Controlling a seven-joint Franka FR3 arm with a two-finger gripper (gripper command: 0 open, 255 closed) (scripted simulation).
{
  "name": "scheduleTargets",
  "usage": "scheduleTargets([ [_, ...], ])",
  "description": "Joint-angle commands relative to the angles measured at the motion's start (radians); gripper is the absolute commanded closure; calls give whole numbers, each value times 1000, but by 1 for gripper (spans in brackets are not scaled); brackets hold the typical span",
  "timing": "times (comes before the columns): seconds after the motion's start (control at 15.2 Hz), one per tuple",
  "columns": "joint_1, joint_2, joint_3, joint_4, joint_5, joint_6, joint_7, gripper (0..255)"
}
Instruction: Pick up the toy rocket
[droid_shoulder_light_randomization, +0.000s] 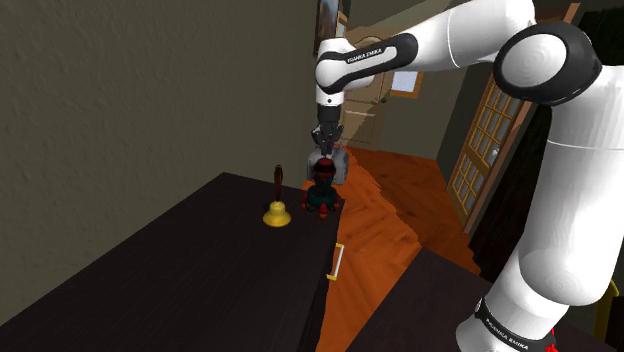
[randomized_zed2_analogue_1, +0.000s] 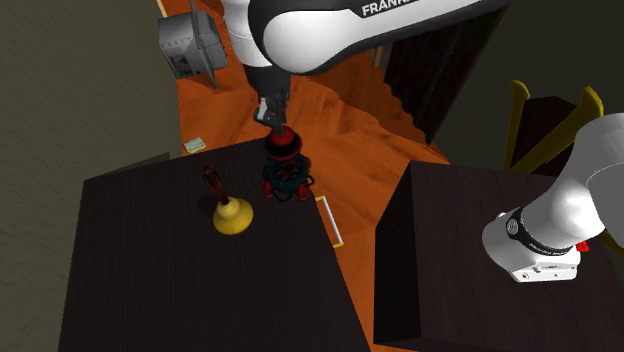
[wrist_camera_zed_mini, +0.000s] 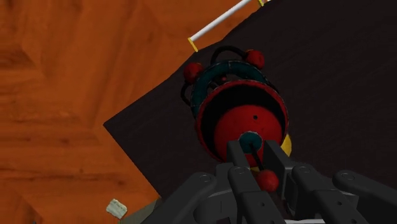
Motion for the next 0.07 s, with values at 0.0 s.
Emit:
scheduleTargets([
  [0.0, 0, 1, 0, 11, 0, -9, -1, 255],
])
